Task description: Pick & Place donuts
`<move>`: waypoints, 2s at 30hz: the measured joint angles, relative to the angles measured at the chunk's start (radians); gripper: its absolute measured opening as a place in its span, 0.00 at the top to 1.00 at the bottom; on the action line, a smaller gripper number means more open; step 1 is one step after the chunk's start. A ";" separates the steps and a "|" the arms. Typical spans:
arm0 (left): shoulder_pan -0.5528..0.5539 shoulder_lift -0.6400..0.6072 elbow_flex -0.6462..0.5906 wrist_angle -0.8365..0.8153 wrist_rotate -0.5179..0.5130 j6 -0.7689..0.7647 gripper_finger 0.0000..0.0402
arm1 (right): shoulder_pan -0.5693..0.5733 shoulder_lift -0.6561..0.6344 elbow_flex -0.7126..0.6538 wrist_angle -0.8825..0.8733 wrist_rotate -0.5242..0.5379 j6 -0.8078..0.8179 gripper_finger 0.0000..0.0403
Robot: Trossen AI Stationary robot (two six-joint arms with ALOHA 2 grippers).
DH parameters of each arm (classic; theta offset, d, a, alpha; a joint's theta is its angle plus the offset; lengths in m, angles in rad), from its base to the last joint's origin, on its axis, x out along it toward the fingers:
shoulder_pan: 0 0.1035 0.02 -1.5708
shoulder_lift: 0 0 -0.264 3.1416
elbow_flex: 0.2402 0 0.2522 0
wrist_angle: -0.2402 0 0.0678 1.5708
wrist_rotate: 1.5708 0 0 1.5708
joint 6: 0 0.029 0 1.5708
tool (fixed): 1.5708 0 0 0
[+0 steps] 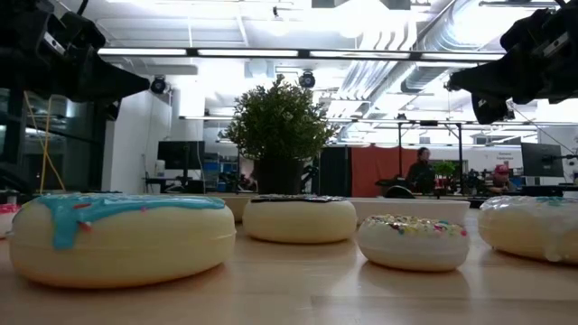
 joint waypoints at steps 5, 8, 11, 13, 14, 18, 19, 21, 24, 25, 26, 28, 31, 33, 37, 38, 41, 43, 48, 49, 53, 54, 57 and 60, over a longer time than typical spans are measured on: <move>0.000 0.000 0.000 0.000 0.000 0.000 0.98 | 0.000 0.000 0.000 0.000 0.000 0.000 1.00; 0.000 0.000 0.000 0.000 0.000 0.000 0.98 | 0.000 0.000 0.000 0.000 0.000 0.000 1.00; 0.000 0.000 0.000 0.002 0.014 -0.010 0.98 | 0.000 0.000 0.000 0.000 0.000 0.000 1.00; 0.000 0.000 0.000 0.005 0.038 -0.028 0.98 | 0.000 0.000 0.000 0.000 0.000 0.000 1.00; 0.000 0.000 0.000 0.006 0.048 -0.036 0.98 | 0.000 0.000 0.000 0.000 0.000 0.000 1.00; 0.000 0.000 -0.001 0.021 0.071 -0.071 0.98 | 0.000 0.000 0.000 0.000 0.000 0.000 1.00; 0.000 0.000 -0.001 0.027 0.080 -0.071 0.98 | 0.000 0.000 0.000 0.000 0.000 0.000 1.00; 0.000 0.000 0.000 0.033 0.095 -0.071 0.98 | 0.000 0.000 0.000 0.000 0.000 0.000 1.00; 0.000 0.002 0.040 -0.023 0.098 -0.053 0.98 | 0.000 0.000 0.000 0.000 0.000 0.000 1.00; 0.000 0.003 0.060 -0.040 0.083 -0.048 0.98 | 0.000 0.000 0.000 0.000 0.000 0.000 1.00; -0.001 0.008 0.084 -0.062 0.057 -0.047 0.98 | 0.000 0.000 0.000 0.000 0.000 0.000 1.00; 0.000 0.026 0.135 -0.130 -0.009 -0.041 0.98 | 0.000 0.000 0.000 0.000 0.000 0.000 1.00; 0.000 0.087 0.222 -0.217 -0.059 -0.017 0.98 | 0.000 0.000 0.000 0.000 0.000 0.000 1.00; 0.000 0.148 0.286 -0.279 -0.072 -0.025 0.98 | 0.000 0.000 0.000 0.000 0.000 0.000 1.00; 0.000 0.300 0.438 -0.399 -0.071 -0.032 0.98 | 0.000 0.000 0.000 0.000 0.000 0.000 1.00; 0.000 0.340 0.480 -0.435 -0.072 -0.033 0.98 | 0.000 0.000 0.000 0.000 0.000 0.000 1.00; 0.000 0.461 0.613 -0.544 -0.063 -0.034 0.97 | 0.000 0.000 0.000 0.000 0.000 0.000 1.00; -0.001 0.537 0.703 -0.624 -0.040 -0.052 0.93 | 0.000 0.000 0.000 0.000 0.000 0.000 1.00; -0.048 0.703 0.904 -0.791 0.061 -0.054 0.76 | 0.000 0.000 0.000 0.000 0.000 0.000 1.00; -0.071 0.729 0.936 -0.817 0.071 -0.052 0.71 | 0.000 0.000 0.000 0.000 0.000 0.000 1.00; -0.183 0.801 1.034 -0.921 0.081 -0.043 0.52 | 0.000 0.000 0.000 0.000 0.000 0.000 1.00; -0.216 0.814 1.051 -0.952 0.081 -0.043 0.48 | 0.000 0.000 0.000 0.000 0.000 0.000 1.00; -0.328 0.853 1.076 -1.044 0.075 -0.033 0.36 | 0.000 0.000 0.000 0.000 0.000 0.000 1.00; -0.463 0.887 1.078 -1.112 0.033 -0.021 0.27 | 0.000 0.000 0.000 0.000 0.000 0.000 1.00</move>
